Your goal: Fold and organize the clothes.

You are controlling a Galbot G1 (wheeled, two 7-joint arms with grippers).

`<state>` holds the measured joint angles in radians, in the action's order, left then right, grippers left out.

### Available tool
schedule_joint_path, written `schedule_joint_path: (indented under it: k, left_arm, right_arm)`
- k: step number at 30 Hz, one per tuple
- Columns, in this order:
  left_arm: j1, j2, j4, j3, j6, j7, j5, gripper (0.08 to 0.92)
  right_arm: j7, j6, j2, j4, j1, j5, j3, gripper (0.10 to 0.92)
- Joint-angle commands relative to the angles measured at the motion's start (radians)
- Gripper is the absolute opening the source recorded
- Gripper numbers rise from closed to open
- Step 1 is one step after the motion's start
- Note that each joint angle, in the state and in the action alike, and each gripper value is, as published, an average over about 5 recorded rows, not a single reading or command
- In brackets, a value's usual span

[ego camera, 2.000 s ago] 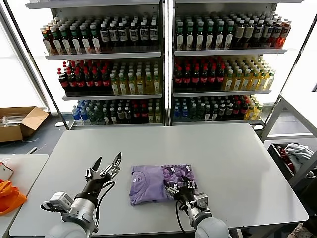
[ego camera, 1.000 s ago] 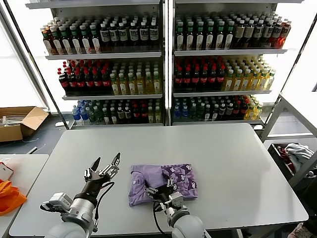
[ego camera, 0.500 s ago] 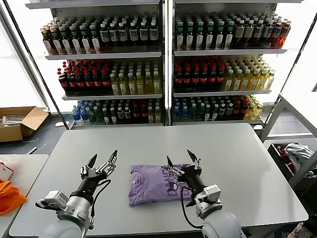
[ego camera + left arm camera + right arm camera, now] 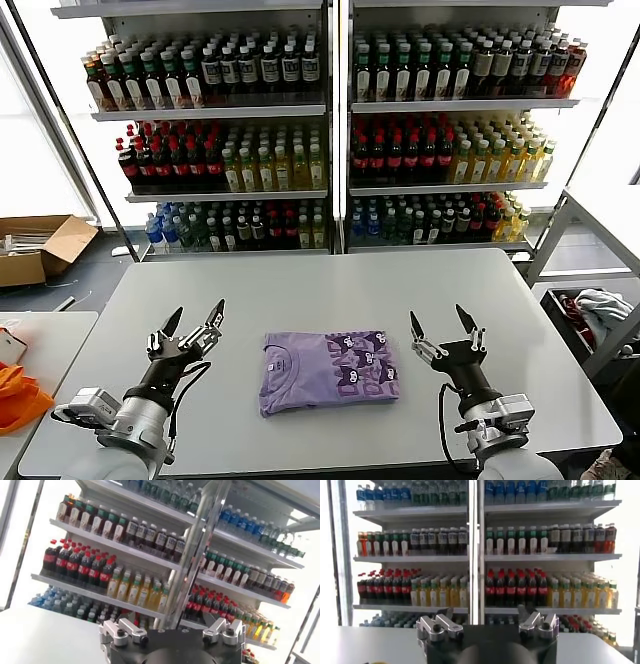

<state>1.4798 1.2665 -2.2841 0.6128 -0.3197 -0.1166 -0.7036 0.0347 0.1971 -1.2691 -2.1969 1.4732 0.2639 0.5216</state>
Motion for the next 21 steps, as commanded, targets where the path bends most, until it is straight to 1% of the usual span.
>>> schedule_joint_path:
  k: [1, 15, 21]
  left_arm:
    - [0.013, 0.007, -0.022, 0.05, -0.009, 0.024, 0.002, 0.823]
    - [0.04, 0.012, -0.039, 0.076, -0.026, 0.021, 0.009, 0.823]
    - [0.062, -0.004, -0.05, 0.1, -0.029, 0.022, 0.009, 0.823]
  right_arm:
    - [-0.054, -0.037, -0.038, -0.025, 0.101, -0.001, 0.14, 0.823]
    - [-0.064, -0.079, -0.063, -0.037, 0.129, -0.005, 0.164, 0.823]
    - [-0.062, -0.105, -0.063, -0.034, 0.167, -0.002, 0.175, 0.823]
